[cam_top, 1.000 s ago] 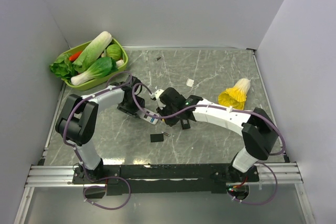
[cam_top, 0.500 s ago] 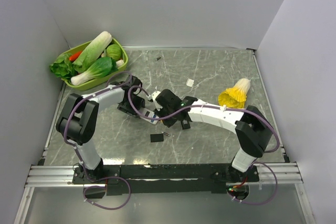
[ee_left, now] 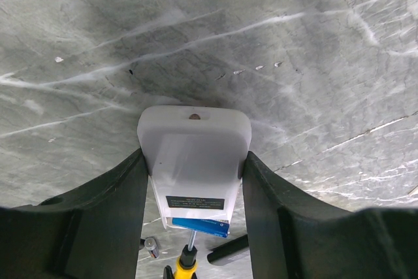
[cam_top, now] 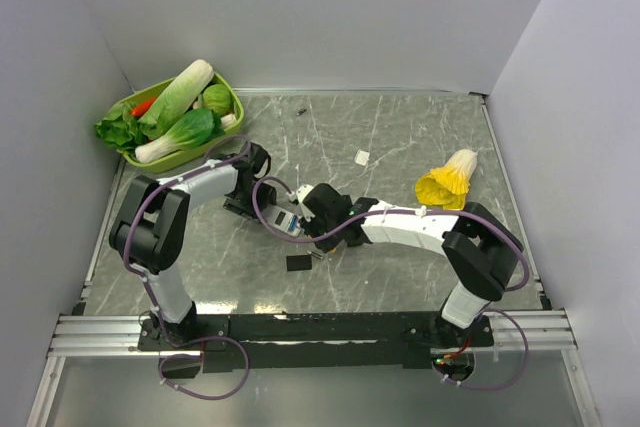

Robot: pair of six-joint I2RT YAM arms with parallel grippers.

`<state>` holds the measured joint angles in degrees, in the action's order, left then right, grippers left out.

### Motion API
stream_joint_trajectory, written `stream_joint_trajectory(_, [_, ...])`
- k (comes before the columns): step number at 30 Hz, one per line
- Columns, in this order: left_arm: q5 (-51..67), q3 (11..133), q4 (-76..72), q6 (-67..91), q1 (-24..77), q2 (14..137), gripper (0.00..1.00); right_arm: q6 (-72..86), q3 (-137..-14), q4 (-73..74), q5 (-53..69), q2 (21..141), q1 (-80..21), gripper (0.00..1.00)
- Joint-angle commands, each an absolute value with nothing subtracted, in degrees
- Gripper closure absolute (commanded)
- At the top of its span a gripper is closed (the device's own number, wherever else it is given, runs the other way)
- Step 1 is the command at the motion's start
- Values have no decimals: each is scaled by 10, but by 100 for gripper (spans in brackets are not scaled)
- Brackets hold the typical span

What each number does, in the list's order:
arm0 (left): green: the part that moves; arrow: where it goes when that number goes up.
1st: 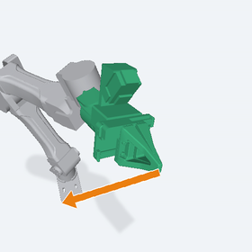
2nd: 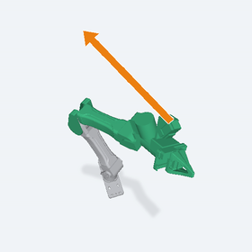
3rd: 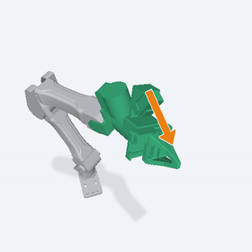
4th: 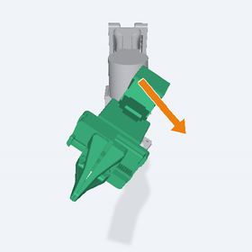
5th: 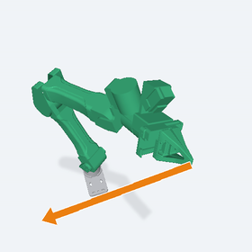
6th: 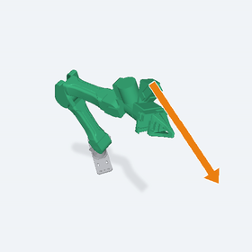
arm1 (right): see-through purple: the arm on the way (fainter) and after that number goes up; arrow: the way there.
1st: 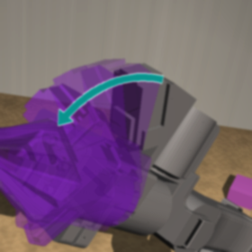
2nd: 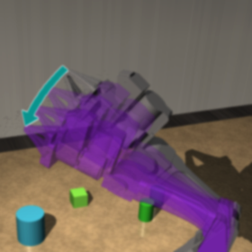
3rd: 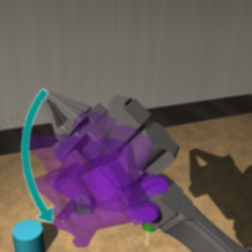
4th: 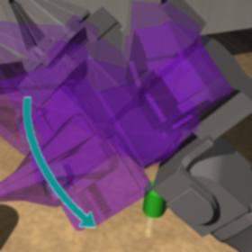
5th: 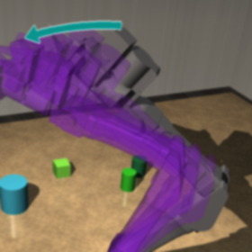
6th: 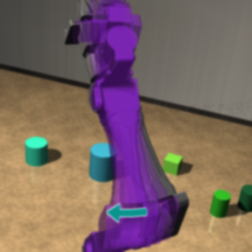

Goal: Unload the batteries from the remote control

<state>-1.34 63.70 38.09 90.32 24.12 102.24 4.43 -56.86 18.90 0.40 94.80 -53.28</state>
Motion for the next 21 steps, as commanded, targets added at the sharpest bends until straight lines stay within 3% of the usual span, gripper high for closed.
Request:
stream_joint_trajectory(1, [4,623,395,918,250,1065,99,48,-553,152,-4,911,-524,100])
stream_joint_trajectory(21, [4,632,388,911,254,1067,99,50,-482,45,76,888,-492,100])
